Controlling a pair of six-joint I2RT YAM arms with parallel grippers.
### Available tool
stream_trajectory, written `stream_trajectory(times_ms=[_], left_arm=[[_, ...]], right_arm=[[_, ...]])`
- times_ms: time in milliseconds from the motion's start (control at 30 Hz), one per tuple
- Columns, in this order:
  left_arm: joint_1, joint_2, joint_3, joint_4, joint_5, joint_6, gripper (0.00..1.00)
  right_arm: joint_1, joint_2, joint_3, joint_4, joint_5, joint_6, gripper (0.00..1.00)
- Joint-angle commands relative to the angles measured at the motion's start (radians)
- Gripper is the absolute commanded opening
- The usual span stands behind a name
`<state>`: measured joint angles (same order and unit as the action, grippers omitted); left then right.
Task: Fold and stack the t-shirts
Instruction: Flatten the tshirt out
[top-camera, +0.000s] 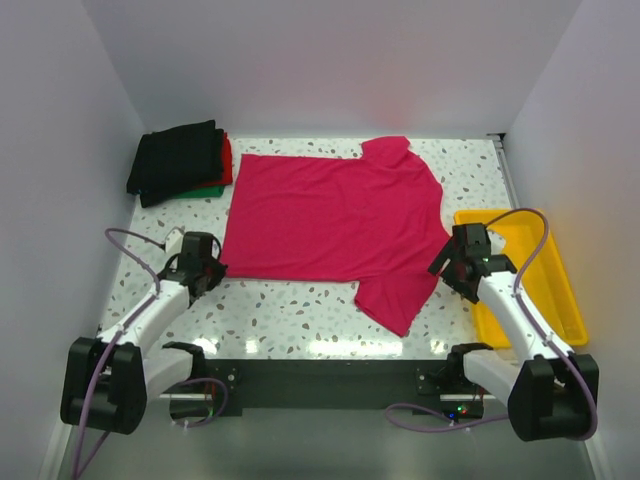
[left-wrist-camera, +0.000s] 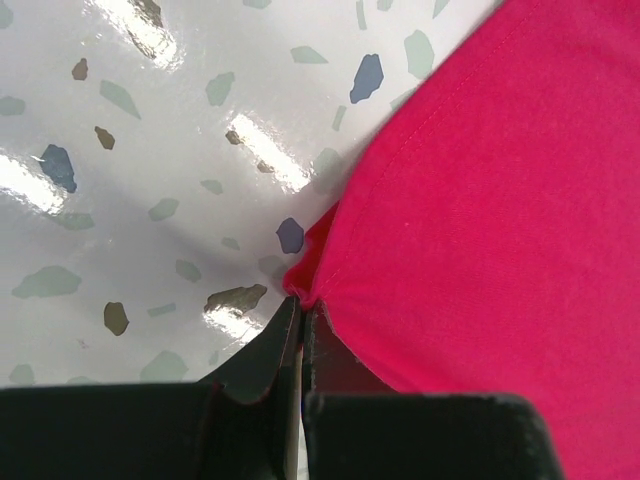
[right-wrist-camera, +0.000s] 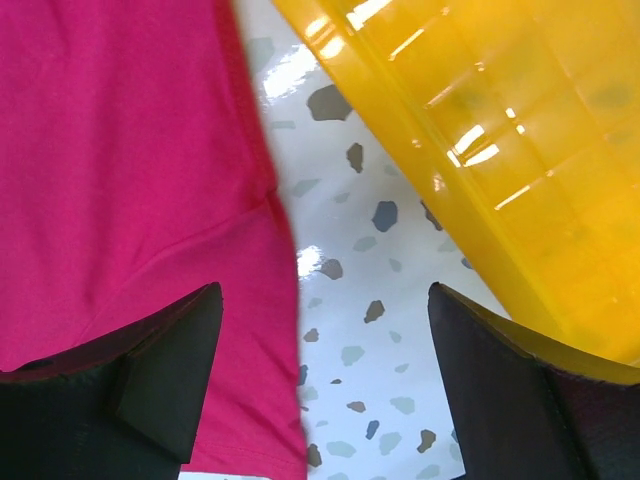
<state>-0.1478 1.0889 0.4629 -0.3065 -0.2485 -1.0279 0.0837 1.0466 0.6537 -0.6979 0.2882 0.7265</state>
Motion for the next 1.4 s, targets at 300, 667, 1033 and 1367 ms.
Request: stream_trajectory(times_ms=[300, 667, 1033, 1367], left_arm=[[0.042, -0.044, 0.019, -0.019, -0.031, 0.052, 0.00], [0.056, -0.049, 0.008, -0.011, -0.008, 0.060, 0.00], [0.057, -0.038, -0.006, 0.001, 0.003, 0.052, 0.00], [0.057, -0.034, -0.003, -0.002, -0.001, 0.052, 0.00]], right_arm=[[0.145, 0.078, -0.006, 0.127, 0.012, 0.097, 0.81], [0.194, -0.032, -0.129, 0.120, -0.012, 0.217, 0.66], [0.275, -0.119, -0.212, 0.093, -0.041, 0.298, 0.59], [0.513, -0.115, -0.232, 0.043, -0.037, 0.450, 0.56]])
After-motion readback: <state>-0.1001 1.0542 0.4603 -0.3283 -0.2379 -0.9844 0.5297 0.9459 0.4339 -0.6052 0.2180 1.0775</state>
